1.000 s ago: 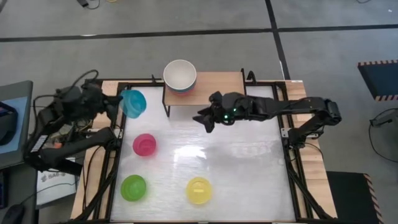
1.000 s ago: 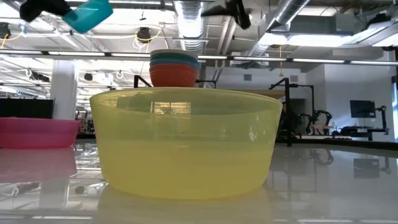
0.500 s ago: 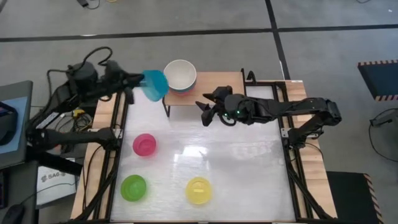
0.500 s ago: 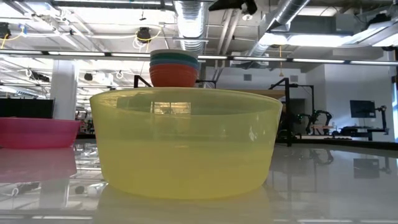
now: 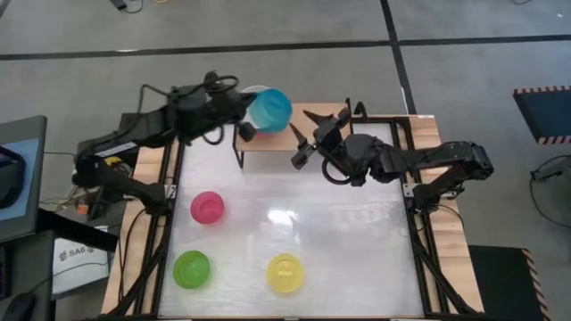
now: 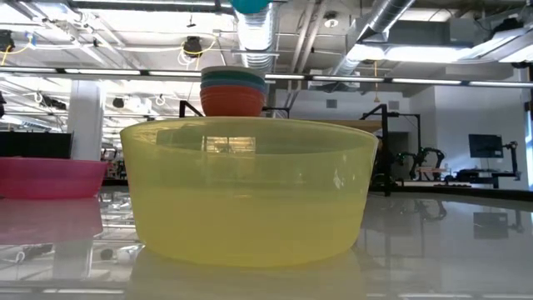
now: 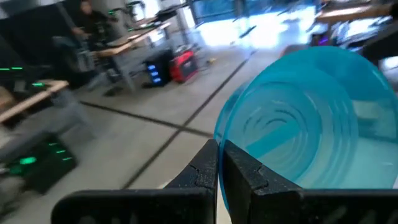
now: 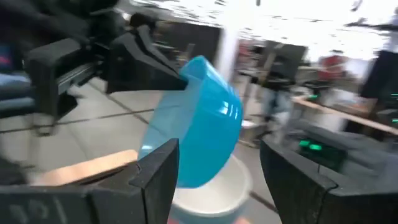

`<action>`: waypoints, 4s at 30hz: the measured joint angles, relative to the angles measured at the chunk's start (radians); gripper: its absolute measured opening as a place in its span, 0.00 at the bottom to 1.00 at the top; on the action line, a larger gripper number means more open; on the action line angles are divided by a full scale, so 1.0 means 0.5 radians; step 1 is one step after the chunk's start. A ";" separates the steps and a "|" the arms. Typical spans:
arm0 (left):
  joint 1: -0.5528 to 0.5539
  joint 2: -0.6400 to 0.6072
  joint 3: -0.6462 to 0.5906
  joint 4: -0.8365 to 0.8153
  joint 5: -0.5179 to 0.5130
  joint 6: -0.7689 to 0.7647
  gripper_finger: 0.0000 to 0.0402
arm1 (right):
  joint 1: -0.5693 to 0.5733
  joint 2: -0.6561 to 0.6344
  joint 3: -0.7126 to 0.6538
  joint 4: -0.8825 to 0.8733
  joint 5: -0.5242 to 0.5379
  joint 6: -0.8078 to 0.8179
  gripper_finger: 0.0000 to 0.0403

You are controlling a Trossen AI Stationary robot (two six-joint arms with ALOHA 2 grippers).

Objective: Place and stack bowls onto a shelf
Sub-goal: Put the light blue bowl on the shelf, then stack the light pink bowl on top of the light blue bowl on the shelf

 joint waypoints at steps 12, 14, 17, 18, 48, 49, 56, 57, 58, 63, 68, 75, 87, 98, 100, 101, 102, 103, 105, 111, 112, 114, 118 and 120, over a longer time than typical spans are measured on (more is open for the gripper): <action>-0.055 0.302 0.180 0.016 -0.121 0.040 0.00 | -0.054 -0.012 -0.001 -0.008 0.141 0.001 0.62; -0.075 0.302 0.180 0.016 -0.103 0.039 0.00 | -0.077 -0.011 -0.001 -0.022 0.302 0.063 0.61; -0.102 0.300 0.182 0.035 -0.109 0.040 0.00 | -0.108 -0.012 0.000 -0.074 0.355 0.132 0.58; -0.107 0.300 0.182 0.034 -0.115 0.044 0.00 | -0.113 -0.011 0.000 -0.080 0.354 0.136 0.56; -0.112 0.304 0.182 0.160 0.270 0.101 0.00 | -0.269 -0.010 0.000 -0.446 0.178 0.515 0.15; -0.112 0.304 0.182 0.158 0.271 0.102 0.00 | -0.272 -0.010 0.000 -0.448 0.176 0.515 0.13; -0.078 0.301 0.181 0.094 0.255 0.119 0.09 | -0.524 -0.010 0.000 -0.723 -0.139 0.739 0.06; -0.071 0.296 0.181 0.088 0.254 0.118 0.12 | -0.579 -0.011 0.000 -0.797 -0.230 0.832 0.06; -0.059 0.288 0.181 0.077 0.251 0.115 0.15 | -0.633 -0.011 0.000 -0.899 -0.299 0.931 0.06; -0.022 0.254 0.181 -0.041 0.096 0.010 0.31 | -0.892 -0.015 -0.002 -1.386 -0.676 1.314 0.06; -0.012 0.164 0.182 -0.429 0.000 -0.184 0.40 | -1.134 -0.015 -0.002 -1.664 -0.922 1.435 0.07; -0.013 0.065 0.094 -1.047 0.056 -0.850 0.41 | -1.410 0.022 -0.033 -1.817 -1.245 1.441 0.08; -0.026 -0.332 -0.619 -1.037 0.082 -1.375 0.42 | -1.529 0.059 -0.027 -1.791 -1.285 1.348 0.11; -0.028 -0.582 -1.096 -1.010 0.301 -1.372 0.42 | -1.476 0.265 -0.029 -1.792 -1.368 1.360 0.25; -0.028 -0.595 -1.183 -1.013 0.342 -1.371 0.42 | -1.485 0.269 -0.028 -1.796 -1.370 1.391 0.32; -0.028 -0.596 -1.221 -1.018 0.365 -1.383 0.42 | -1.485 0.267 -0.028 -1.798 -1.364 1.395 0.36; -0.028 -0.597 -1.258 -1.014 0.386 -1.401 0.42 | -1.485 0.252 -0.028 -1.796 -1.345 1.396 0.40; -0.028 -0.599 -1.295 -1.011 0.415 -1.419 0.42 | -1.485 0.231 -0.028 -1.792 -1.316 1.396 0.44; -0.027 -0.605 -1.354 -1.019 0.479 -1.448 0.42 | -1.481 0.170 -0.028 -1.777 -1.274 1.395 0.52; -0.026 -0.605 -1.563 -1.019 0.623 -1.431 0.42 | -1.436 -0.050 -0.027 -1.707 -1.261 1.380 0.62; -0.023 -0.605 -1.614 -1.018 0.644 -1.424 0.42 | -1.426 -0.088 -0.027 -1.705 -1.261 1.380 0.62; -0.003 -0.603 -1.722 -1.033 0.716 -1.436 0.42 | -1.412 -0.151 -0.027 -1.683 -1.261 1.380 0.62; 0.047 -0.603 -1.895 -1.028 0.815 -1.475 0.42 | -1.382 -0.242 -0.027 -1.654 -1.261 1.380 0.62; 0.060 -0.603 -1.940 -1.020 0.859 -1.474 0.41 | -1.371 -0.272 -0.027 -1.642 -1.261 1.380 0.62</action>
